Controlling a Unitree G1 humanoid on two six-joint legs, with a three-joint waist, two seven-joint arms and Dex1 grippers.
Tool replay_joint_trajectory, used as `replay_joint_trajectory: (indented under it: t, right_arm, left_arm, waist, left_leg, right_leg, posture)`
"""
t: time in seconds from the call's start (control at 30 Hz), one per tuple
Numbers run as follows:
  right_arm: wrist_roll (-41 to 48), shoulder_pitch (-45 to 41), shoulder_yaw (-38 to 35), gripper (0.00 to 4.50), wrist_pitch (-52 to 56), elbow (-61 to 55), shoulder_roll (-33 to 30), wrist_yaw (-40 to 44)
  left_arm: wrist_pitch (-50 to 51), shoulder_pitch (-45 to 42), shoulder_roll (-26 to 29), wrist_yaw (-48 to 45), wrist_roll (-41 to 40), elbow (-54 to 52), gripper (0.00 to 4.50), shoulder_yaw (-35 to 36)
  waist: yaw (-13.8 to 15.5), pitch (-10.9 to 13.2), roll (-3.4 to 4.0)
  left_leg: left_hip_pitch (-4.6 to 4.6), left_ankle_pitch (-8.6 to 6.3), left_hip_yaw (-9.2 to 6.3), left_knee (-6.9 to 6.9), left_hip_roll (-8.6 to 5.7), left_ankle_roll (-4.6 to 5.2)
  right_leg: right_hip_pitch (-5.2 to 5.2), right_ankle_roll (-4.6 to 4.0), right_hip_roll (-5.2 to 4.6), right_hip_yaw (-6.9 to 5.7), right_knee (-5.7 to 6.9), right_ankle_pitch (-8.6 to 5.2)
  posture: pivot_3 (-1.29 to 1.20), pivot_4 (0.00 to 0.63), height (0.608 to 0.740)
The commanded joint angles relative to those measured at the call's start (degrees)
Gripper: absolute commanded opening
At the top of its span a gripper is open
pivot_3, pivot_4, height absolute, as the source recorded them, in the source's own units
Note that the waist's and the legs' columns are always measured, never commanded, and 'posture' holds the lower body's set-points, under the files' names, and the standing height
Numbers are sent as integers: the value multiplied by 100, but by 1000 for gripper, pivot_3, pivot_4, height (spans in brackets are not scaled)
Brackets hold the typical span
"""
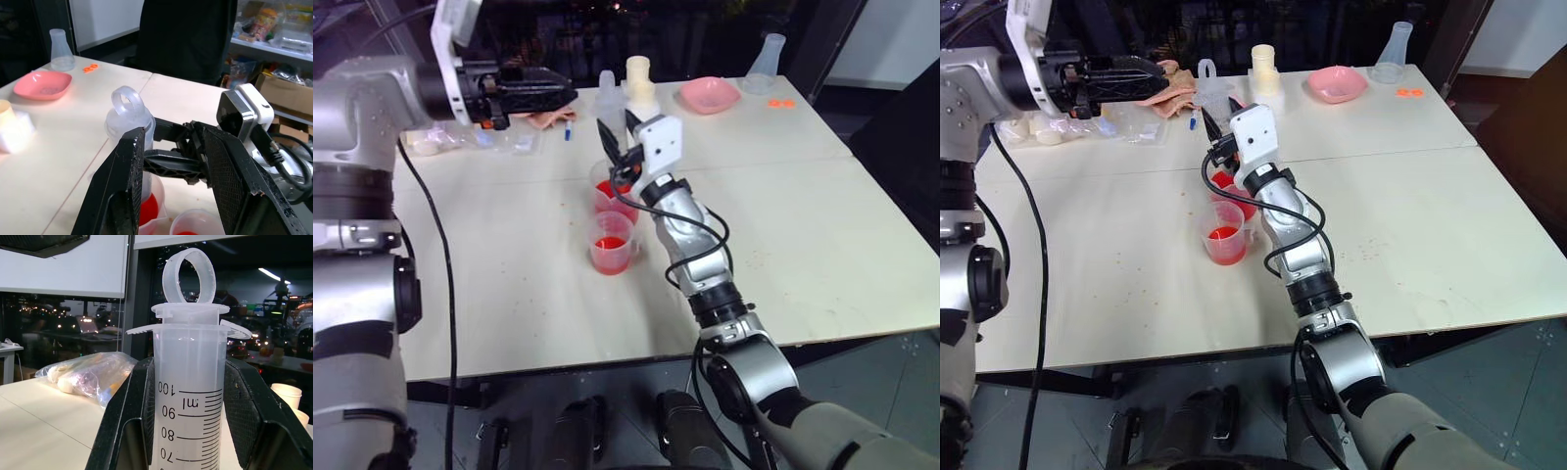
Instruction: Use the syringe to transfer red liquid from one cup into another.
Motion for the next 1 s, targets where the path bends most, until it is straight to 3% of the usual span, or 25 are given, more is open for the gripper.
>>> replay_joint_trajectory:
  t: [0.03, 1.0]
  right_arm:
    - [20, -37, 44, 1375, -160, -145, 114, -35]
    - [-32, 287, 232, 1375, -136, -296, 174, 10]
  left_arm:
    - [-136, -87, -29, -13, 53, 41, 1973, 91]
    - [-1141, -415, -947, -121, 747, 1378, 1973, -44]
  waist:
    - [0, 0, 0]
    - [-2, 0, 0]
  left_leg:
    - [0, 0, 0, 0, 0, 0]
    - [0, 0, 0, 2, 0, 0]
  right_leg:
    - [0, 0, 0, 0, 0, 0]
    - [-1, 0, 1, 0, 5, 0]
  posture:
    - [0, 150, 740]
    - [0, 150, 740]
